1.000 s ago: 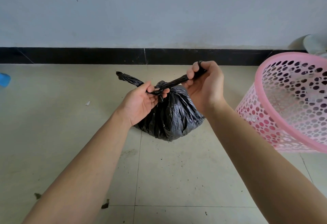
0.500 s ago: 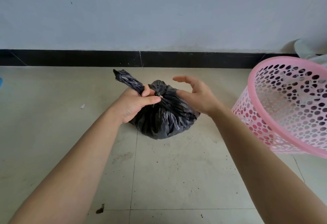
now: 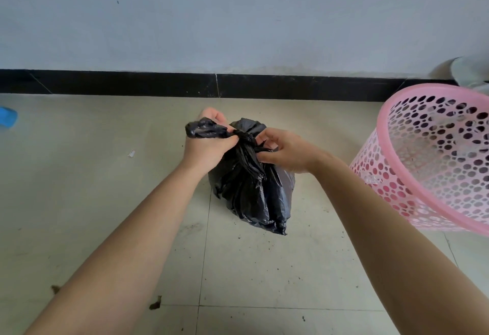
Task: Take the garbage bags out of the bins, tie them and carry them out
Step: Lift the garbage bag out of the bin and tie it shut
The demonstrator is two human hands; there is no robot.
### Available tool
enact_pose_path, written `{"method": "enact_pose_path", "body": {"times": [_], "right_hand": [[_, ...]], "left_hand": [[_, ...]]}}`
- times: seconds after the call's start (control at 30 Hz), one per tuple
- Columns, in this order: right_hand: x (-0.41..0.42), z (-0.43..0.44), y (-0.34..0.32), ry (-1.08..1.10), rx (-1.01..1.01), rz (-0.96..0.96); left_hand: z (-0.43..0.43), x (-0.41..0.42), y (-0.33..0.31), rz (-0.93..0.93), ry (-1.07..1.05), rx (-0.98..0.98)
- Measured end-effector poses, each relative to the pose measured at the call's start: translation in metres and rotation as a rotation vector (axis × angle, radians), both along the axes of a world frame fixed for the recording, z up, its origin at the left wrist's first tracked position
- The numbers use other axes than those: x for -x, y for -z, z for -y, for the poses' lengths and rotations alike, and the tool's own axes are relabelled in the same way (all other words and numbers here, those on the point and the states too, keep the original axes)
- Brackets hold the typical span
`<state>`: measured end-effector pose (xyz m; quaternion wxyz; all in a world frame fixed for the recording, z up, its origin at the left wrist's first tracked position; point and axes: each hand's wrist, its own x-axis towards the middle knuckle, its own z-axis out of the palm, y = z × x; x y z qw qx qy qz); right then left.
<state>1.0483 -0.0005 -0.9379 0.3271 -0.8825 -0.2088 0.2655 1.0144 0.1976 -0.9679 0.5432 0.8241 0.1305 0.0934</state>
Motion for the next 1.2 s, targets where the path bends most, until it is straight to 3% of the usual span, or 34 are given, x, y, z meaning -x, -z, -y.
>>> {"method": "enact_pose_path", "body": {"times": [0.23,0.47,0.53,0.67,0.83,0.93,1.2], "right_hand": [[-0.002,0.003,0.003,0.049,-0.051,-0.022],[0.009,0.002,0.007,-0.012,-0.124,-0.038],[0.009,-0.001,0.007,0.01,-0.168,-0.029],[0.006,-0.004,0.012,0.088,-0.208,0.001],[0.007,0.001,0.018,0.094,-0.278,0.033],[0.009,0.003,0.017,0.077,-0.318,-0.055],[0.002,0.011,0.012,0.159,-0.314,-0.198]], "left_hand": [[0.008,0.003,0.009,-0.208,-0.019,-0.135],[0.009,0.006,0.021,-0.046,-0.004,-0.403],[0.009,0.006,0.021,-0.057,-0.069,-0.272],[0.012,0.006,0.003,-0.214,-0.143,0.433],[0.009,0.009,-0.011,-0.253,-0.049,0.827],[0.012,0.01,-0.007,-0.247,-0.076,0.899],[0.013,0.009,0.0,-0.202,-0.052,0.733]]}}
